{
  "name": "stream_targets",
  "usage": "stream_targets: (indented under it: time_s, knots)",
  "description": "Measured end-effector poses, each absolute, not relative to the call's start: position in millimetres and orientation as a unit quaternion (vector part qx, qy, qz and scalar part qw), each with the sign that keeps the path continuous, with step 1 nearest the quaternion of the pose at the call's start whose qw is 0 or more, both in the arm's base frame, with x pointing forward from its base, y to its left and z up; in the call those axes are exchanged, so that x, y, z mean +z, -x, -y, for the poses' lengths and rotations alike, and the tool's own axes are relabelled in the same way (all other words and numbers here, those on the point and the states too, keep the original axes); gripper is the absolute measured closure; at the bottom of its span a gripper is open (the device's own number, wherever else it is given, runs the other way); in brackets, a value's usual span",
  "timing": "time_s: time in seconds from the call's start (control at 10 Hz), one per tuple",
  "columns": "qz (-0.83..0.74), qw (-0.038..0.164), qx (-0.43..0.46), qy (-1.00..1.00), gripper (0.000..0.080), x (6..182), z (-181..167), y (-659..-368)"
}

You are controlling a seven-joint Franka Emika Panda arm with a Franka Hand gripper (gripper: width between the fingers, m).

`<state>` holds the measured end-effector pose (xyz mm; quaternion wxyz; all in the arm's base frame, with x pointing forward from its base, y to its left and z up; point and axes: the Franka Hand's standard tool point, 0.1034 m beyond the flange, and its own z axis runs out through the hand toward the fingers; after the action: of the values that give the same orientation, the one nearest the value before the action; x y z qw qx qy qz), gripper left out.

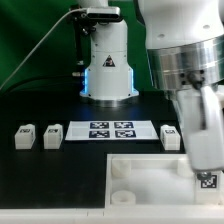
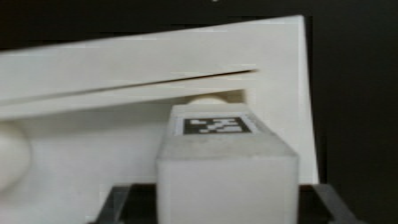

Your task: Assemble one leg

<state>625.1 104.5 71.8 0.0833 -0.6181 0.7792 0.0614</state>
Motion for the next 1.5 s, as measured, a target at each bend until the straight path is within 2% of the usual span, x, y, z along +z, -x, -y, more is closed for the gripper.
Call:
stream_targets:
  time_s: [0.3,0.4,0.5,0.6,0.7,1.0,1.3,1.5]
  knots:
    - [-0.765,0.084,0.060,0.636,0.0506,71.0,-105,-625]
    - [-0.739,0.084,0.056,0.666,0.0339,71.5,-105,-625]
    - [-0.686,0.087,0.047,0.721,0.0212,73.2,-106,-627]
    - [-0.612,0.098,0.026,0.785,0.0212,74.2,-109,-631]
    - [-0.530,0.104,0.010,0.841,0.0161,73.7,-111,-632]
    - [-0.423,0.103,-0.002,0.900,0.0151,73.1,-108,-631]
    - [-0.145,0.077,-0.011,0.986,0.0151,68.0,-101,-629]
    - [-0.171,0.077,-0.012,0.982,0.0160,67.4,-100,-629]
